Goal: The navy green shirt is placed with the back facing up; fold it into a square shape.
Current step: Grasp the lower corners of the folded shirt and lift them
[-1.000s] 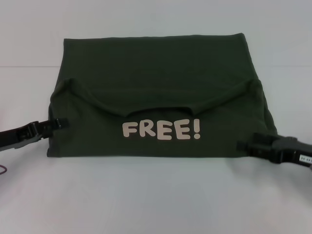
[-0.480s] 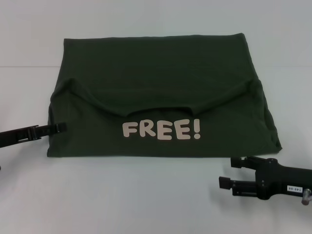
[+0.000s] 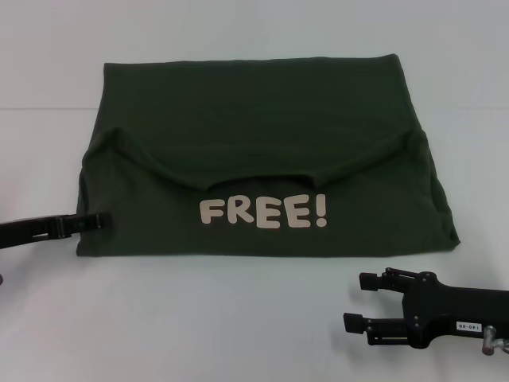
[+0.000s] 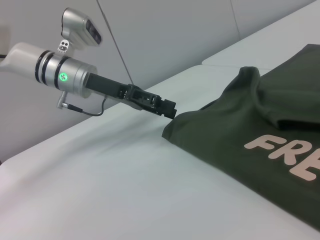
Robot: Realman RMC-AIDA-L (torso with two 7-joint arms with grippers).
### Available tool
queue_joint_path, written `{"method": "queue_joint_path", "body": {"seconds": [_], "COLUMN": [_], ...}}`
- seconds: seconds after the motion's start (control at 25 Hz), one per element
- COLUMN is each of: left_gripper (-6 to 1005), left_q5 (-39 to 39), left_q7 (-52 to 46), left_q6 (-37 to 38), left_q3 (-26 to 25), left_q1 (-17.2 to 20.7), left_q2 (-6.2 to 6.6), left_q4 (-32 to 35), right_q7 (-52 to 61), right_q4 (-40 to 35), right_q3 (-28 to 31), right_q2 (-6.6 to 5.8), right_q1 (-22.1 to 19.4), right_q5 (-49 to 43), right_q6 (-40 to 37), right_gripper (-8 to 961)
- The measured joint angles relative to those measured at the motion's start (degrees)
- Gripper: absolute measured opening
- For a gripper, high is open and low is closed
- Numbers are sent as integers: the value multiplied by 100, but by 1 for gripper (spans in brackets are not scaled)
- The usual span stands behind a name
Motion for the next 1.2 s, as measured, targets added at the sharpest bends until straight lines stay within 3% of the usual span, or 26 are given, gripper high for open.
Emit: {"method": "queue_joint_path", "body": {"seconds": [0.4,1.2], "left_gripper": [830,825], "left_q5": [1,30], "left_q7": [112,-9], "left_q6": [-279,-125], "left_q3": [142,438], "left_q1": [3,-6], "left_q2": [-130,-112], "left_q4": [-45,-49], "right_q7": [35,57], "right_q4": [2,1], "right_q3": [-21,-3], "right_q2": [9,15], "right_q1": [4,-6], "right_q5": [3,5], "right_q6": [-3,-1], "right_gripper": [906,906]}}
